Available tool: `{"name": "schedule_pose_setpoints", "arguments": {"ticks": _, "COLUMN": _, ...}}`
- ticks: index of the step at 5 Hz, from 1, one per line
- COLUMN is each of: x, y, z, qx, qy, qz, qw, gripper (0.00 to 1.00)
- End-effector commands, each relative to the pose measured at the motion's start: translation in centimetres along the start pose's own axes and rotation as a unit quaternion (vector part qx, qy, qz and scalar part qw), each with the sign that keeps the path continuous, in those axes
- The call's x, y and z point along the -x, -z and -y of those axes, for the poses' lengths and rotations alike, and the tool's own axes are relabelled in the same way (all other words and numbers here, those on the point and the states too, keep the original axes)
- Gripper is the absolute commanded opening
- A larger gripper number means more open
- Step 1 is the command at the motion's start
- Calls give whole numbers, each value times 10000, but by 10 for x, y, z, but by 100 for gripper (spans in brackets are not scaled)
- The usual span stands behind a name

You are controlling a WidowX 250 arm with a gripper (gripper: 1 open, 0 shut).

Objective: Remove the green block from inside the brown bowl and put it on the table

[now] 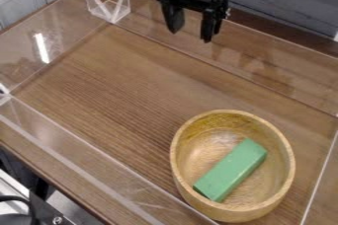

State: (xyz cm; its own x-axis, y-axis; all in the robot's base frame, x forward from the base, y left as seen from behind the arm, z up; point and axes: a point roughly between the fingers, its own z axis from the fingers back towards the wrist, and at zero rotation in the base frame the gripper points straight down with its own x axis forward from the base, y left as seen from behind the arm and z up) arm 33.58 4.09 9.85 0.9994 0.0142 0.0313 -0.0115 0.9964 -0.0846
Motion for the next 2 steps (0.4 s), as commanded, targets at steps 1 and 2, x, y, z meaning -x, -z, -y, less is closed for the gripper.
{"name": "schedule_pose_setpoints", "arguments": {"ticks": 1, "x": -11, "y": -19, "z": -5, "qx": -33, "qy": -28, "qz": 342, "qw": 9994, "gripper": 100}}
{"name": "schedule_pose_setpoints", "arguments": {"ticks": 2, "x": -11, "y": -18, "z": -5, "qx": -10, "qy": -20, "qz": 326, "qw": 9995, "gripper": 100}}
